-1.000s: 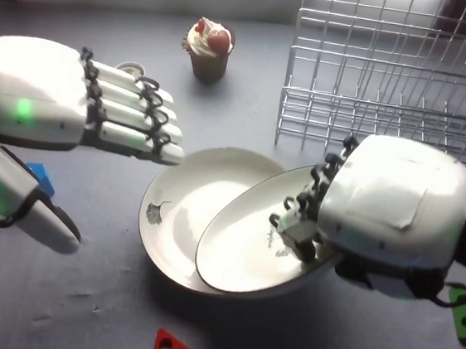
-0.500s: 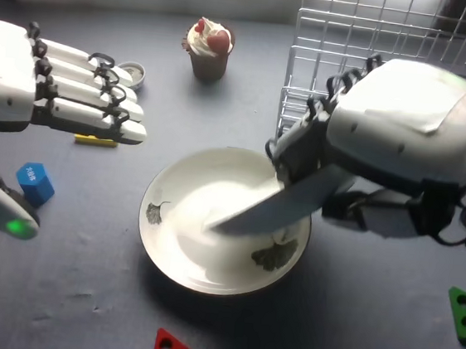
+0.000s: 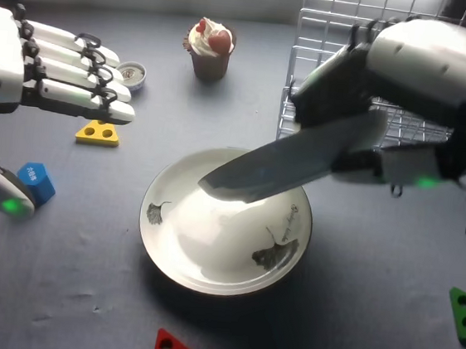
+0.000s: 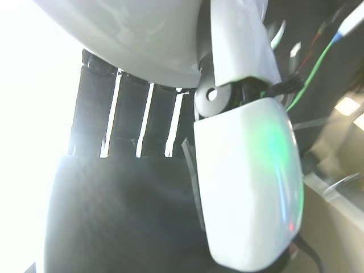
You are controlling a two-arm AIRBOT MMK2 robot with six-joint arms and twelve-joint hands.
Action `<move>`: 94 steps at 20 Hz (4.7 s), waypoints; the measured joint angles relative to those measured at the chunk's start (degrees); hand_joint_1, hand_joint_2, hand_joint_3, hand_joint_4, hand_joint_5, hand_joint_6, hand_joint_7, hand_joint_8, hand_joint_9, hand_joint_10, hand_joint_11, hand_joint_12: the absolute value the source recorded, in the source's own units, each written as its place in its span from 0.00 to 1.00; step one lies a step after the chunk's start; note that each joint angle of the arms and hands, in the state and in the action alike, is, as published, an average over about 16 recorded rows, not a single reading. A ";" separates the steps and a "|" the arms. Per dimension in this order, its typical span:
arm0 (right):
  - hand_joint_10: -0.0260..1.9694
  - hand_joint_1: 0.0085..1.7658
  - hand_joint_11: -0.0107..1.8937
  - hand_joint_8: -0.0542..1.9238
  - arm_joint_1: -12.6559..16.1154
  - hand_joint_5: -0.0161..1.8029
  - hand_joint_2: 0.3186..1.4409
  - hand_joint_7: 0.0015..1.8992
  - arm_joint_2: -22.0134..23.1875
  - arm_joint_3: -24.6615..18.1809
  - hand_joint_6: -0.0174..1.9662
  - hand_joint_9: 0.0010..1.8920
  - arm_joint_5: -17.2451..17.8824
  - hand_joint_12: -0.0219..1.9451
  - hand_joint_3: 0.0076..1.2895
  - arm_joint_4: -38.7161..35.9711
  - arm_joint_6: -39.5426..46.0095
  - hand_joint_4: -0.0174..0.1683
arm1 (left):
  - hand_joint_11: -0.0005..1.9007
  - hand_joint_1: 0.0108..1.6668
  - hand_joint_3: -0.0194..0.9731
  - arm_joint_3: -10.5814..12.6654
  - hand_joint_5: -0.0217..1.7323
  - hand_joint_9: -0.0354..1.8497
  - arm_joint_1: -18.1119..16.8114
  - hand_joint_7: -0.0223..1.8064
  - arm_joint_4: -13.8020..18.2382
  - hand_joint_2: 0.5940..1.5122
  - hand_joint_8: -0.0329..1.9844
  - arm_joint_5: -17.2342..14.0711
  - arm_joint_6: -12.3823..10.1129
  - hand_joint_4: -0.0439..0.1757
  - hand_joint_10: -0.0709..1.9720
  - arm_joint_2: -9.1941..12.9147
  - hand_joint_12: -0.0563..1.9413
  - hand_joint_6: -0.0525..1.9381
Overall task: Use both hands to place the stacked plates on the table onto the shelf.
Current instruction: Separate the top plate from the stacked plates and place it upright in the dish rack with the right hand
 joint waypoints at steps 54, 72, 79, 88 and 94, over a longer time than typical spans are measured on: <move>0.30 0.84 0.53 0.31 2.34 0.52 0.57 0.59 1.01 28.77 0.41 0.62 10.38 0.66 0.00 -21.05 76.47 0.05 | 0.10 0.03 0.02 -8.88 0.14 0.14 0.80 0.14 5.70 0.44 0.02 -3.38 -2.01 0.20 0.04 0.86 0.04 0.03; 0.37 0.84 0.53 0.36 -1.34 0.50 0.58 0.55 -2.25 33.60 0.45 0.60 11.29 0.65 0.00 -16.64 77.43 0.03 | 0.11 0.02 0.02 -9.46 0.14 0.14 1.46 0.14 7.44 0.47 0.02 4.41 -0.89 0.20 0.04 -1.42 0.04 0.03; 0.38 0.84 0.52 0.36 -0.37 0.48 0.59 0.55 -2.93 34.20 0.47 0.59 10.51 0.71 0.00 -15.33 77.48 0.03 | 0.12 0.01 0.02 -8.41 0.14 0.14 0.55 0.14 5.64 0.47 0.02 4.63 -1.03 0.20 0.04 -2.19 0.04 0.03; 0.38 0.84 0.51 0.38 -1.61 0.47 0.59 0.55 -4.41 36.16 0.48 0.58 10.41 0.72 0.00 -13.75 77.48 0.03 | 0.11 0.01 0.02 -7.88 0.14 0.14 -0.90 0.14 4.14 0.47 0.02 4.05 -1.49 0.20 0.04 -2.87 0.04 0.03; 0.38 0.84 0.51 0.39 -3.59 0.48 0.59 0.54 -6.13 37.95 0.47 0.58 11.39 0.72 0.00 -12.01 77.50 0.03 | 0.11 0.01 0.02 -7.88 0.13 0.14 -1.09 0.14 4.48 0.47 0.02 3.65 -1.68 0.20 0.04 -2.90 0.04 0.03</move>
